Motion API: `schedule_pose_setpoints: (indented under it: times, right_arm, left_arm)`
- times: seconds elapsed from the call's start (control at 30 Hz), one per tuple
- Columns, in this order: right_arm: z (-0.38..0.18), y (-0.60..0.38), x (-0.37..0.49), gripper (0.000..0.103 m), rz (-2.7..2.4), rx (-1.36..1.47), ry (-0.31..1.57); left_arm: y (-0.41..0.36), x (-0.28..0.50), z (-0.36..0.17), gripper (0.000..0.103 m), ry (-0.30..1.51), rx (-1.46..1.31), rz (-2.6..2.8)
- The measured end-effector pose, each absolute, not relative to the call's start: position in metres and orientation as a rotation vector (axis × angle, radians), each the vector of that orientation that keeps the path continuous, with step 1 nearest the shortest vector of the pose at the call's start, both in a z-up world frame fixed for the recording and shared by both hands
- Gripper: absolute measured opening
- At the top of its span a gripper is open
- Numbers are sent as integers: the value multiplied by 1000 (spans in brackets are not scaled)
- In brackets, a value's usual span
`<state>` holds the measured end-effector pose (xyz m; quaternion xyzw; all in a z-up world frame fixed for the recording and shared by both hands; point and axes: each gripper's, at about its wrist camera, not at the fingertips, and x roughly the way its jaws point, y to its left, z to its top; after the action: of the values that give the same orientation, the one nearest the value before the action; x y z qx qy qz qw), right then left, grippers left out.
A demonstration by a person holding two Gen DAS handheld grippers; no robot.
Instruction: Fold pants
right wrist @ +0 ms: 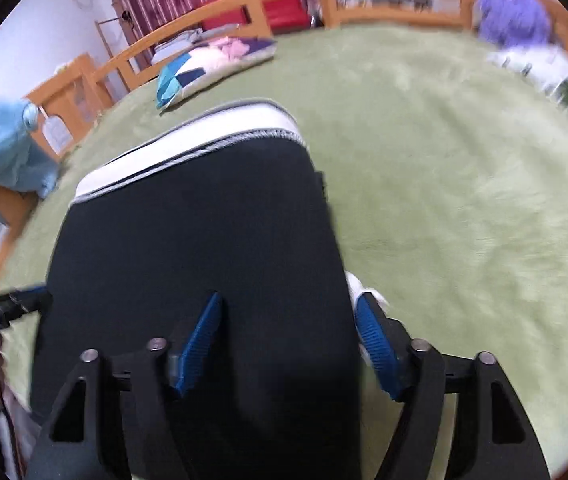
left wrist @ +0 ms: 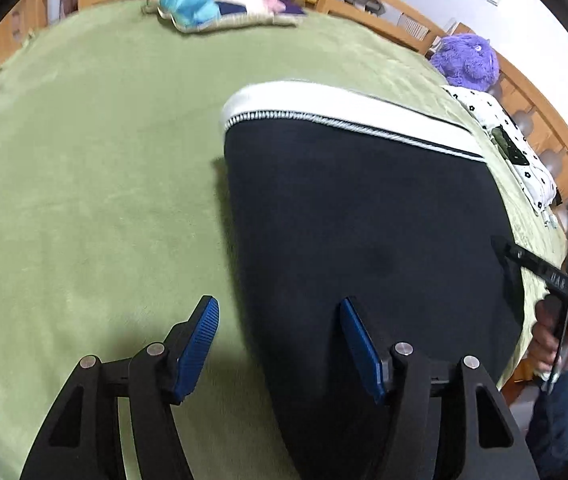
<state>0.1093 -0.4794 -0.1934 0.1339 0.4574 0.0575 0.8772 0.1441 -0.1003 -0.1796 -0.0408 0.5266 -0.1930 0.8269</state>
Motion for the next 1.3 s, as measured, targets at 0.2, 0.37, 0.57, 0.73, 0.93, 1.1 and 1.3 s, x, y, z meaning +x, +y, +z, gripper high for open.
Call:
schedule_pose_setpoints:
  times: [0.2,0.37,0.57,0.73,0.93,1.1,1.3]
  right_arm:
    - [-227,-505,159,90,243,493,1066]
    - [-230,-502,159,68,304,509,1044]
    - [-217,-497,151,50,275,523,1020]
    - [-183,-484,134,30,236,519,963]
    - [-154,-429,121,23,282,547,906]
    - [-163,-347,129,22,389,547,916]
    - [-178,-301,154,24,467,558,924]
  left_arm:
    - [-107,158,-199,68,1122,-113,-455]
    - [-107,165,-212,58,1124,-225,-506]
    - [-116,155,-185,22,1032,-128,-546]
    - [-98,154,-159,19,1011,-186,-590]
    - [-29,153,-133,18,963,-199,-526]
    - [42,160,-125,18,985,-163,-421]
    - [78,179,-145,22,1026,-197,-377]
